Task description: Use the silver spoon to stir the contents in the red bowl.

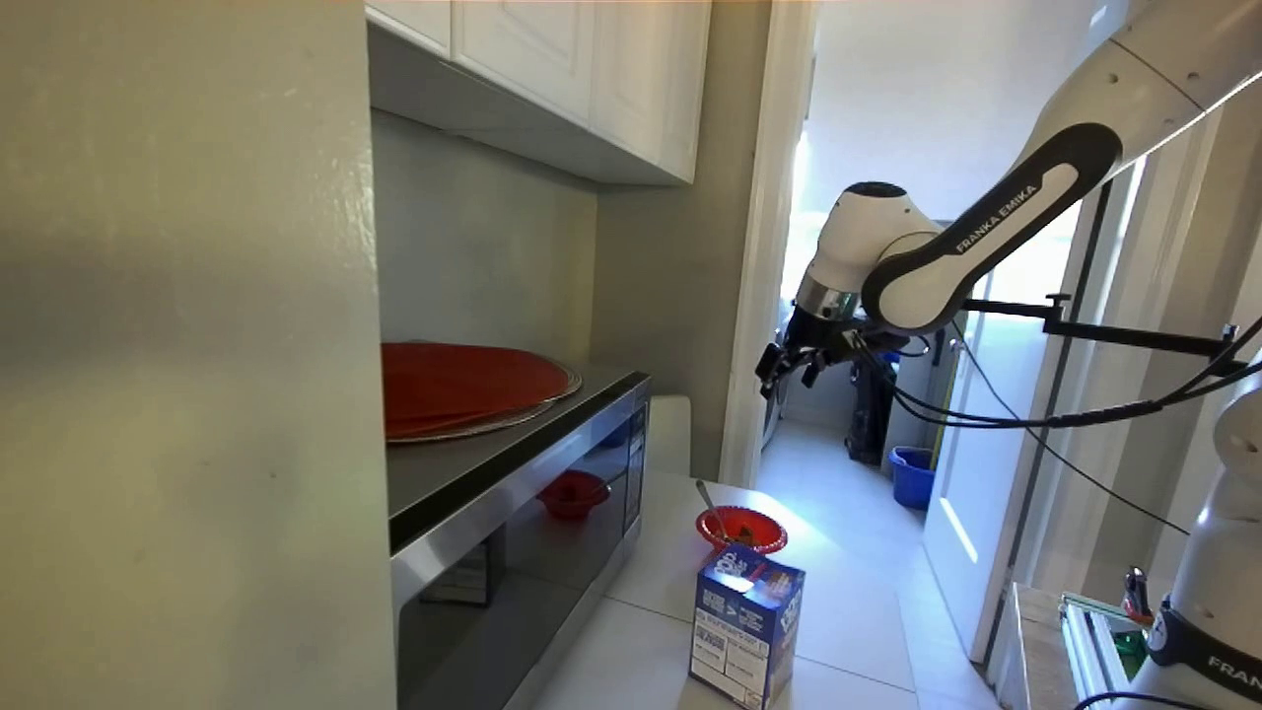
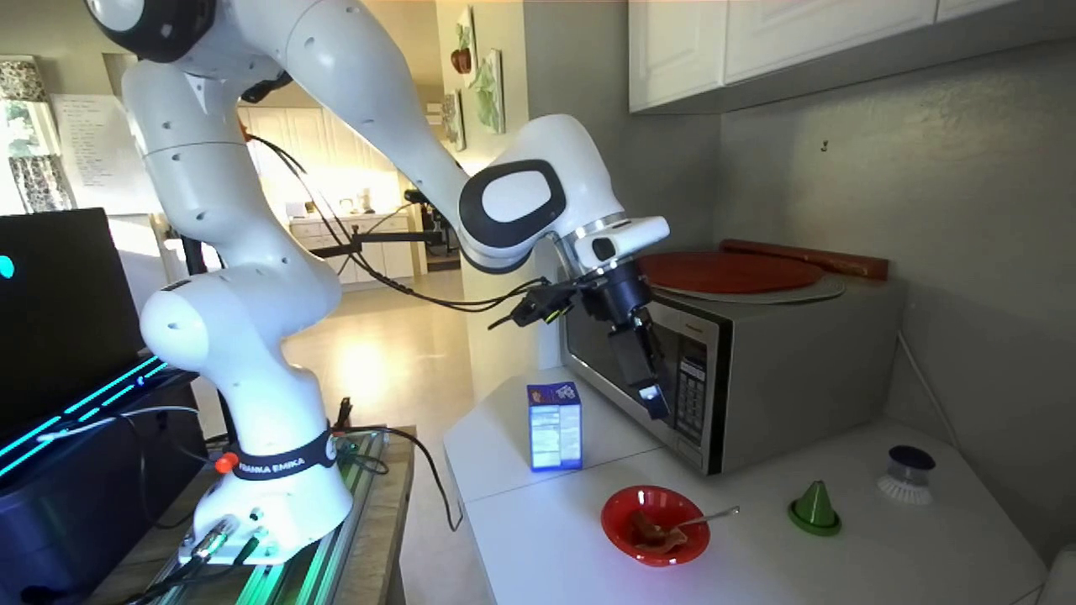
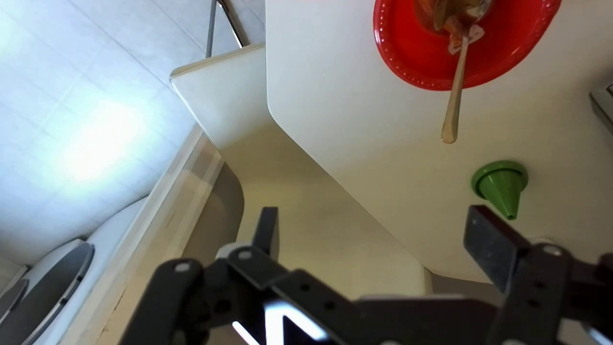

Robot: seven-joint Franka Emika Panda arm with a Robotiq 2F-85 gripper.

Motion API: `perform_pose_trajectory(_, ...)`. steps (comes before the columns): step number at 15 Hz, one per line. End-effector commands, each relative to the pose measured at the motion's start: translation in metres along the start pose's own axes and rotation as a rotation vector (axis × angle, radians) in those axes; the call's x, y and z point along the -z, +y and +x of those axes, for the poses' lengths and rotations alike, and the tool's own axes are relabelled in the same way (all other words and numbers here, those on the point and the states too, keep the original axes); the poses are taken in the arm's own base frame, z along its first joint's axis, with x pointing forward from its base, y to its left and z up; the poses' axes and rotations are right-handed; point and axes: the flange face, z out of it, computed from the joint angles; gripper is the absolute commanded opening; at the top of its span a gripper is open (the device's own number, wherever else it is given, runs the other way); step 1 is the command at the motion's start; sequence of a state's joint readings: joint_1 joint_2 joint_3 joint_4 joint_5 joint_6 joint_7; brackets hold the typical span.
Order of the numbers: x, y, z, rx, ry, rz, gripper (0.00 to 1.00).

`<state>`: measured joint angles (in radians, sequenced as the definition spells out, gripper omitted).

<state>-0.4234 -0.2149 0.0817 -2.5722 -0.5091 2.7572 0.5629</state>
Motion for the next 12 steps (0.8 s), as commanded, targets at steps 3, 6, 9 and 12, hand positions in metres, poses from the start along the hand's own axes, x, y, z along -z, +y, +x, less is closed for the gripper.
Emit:
perform_pose_trajectory(3,-0.013,-0.004,0.008,0.012,0.004,0.007,1.00)
perform_pose_trajectory(6,-0.029,-0.015,0.019,0.080,0.023,-0.010,1.00)
perform_pose_trajectory(9,-0.049,-0.032,0.031,0.122,0.027,0.005,1.00)
perform_pose_trajectory(12,-0.075,-0.047,0.038,0.111,0.002,0.047,1.00)
